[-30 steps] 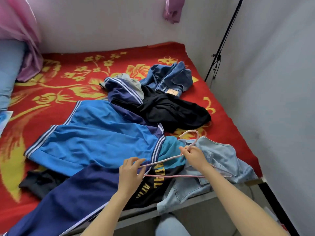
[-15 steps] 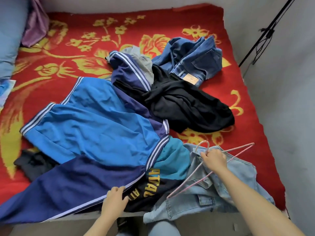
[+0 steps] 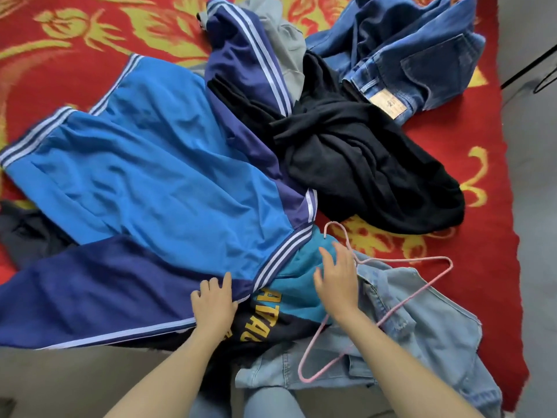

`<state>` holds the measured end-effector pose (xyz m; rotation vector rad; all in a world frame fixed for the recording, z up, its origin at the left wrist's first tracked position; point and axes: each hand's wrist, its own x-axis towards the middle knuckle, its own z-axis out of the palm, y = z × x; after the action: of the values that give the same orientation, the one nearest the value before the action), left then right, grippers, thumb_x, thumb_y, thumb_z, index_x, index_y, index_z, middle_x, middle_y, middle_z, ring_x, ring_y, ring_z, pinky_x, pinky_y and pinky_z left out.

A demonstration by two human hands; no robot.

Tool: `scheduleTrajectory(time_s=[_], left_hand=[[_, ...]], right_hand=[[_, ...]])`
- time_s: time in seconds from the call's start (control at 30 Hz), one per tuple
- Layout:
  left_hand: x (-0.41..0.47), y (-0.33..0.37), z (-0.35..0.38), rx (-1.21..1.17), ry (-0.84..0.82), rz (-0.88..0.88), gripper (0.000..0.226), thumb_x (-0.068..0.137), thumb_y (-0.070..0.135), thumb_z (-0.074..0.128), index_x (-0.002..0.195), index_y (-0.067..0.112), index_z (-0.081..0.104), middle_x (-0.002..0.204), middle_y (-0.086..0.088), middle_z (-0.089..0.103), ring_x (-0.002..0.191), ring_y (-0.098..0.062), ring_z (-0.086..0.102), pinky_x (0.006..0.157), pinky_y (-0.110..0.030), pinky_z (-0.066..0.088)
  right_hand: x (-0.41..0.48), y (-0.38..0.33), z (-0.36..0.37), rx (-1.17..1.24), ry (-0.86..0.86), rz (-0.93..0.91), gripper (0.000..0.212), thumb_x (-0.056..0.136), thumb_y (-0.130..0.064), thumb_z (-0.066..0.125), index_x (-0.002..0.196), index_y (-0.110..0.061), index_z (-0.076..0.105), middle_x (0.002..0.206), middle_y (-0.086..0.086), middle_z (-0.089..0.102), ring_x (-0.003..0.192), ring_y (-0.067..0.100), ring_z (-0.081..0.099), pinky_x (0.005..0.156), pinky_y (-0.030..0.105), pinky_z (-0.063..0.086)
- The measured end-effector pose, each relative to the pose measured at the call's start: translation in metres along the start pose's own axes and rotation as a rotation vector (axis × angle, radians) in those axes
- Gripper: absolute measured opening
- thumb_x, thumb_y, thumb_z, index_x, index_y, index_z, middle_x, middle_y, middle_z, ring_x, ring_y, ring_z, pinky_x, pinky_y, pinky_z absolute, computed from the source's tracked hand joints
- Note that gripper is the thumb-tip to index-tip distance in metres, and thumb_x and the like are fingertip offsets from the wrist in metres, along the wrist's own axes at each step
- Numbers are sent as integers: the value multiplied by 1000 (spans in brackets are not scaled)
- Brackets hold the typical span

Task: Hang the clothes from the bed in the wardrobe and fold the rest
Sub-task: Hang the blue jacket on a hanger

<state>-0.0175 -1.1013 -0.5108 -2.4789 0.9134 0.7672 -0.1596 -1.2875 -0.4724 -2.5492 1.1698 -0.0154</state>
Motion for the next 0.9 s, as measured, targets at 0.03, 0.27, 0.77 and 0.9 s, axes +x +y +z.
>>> scheduleTrajectory(time_s=[0.03, 0.27, 0.77, 0.9], left_hand=[[4, 1, -2, 3, -11, -16, 64, 90, 49, 49, 144, 26, 21, 128, 0, 47, 118, -20, 42, 88, -30, 35], [4, 3, 0, -106, -92, 108, 46, 94, 22, 42, 138, 19, 29, 119, -1, 56, 110, -23, 52, 79, -33, 39], [-23, -5, 6, -253, 273, 217, 38, 35, 4, 94, 58, 14, 65, 50, 1, 55, 42, -21, 54, 38, -24, 38], [-27, -28, -5, -356, 328, 290, 38, 34, 0, 93, 56, 14, 65, 51, 2, 55, 43, -20, 55, 39, -18, 40]], right_hand=[[5, -5, 3, -24, -65, -41, 47, 55, 4, 81, 100, 6, 68, 109, 32, 61, 102, 46, 61, 76, 51, 53], [43, -21, 32, -223, -466, -276, 62, 93, -4, 41, 149, -15, 18, 158, 14, 2, 145, 30, 0, 114, 44, 15], [51, -25, 38, -190, -445, -286, 25, 97, -16, 35, 114, -14, 54, 107, 4, 53, 109, 24, 46, 98, 33, 26], [41, -34, 23, -113, -436, -211, 26, 97, -18, 35, 113, -15, 55, 100, 2, 53, 99, 22, 47, 87, 31, 28]])
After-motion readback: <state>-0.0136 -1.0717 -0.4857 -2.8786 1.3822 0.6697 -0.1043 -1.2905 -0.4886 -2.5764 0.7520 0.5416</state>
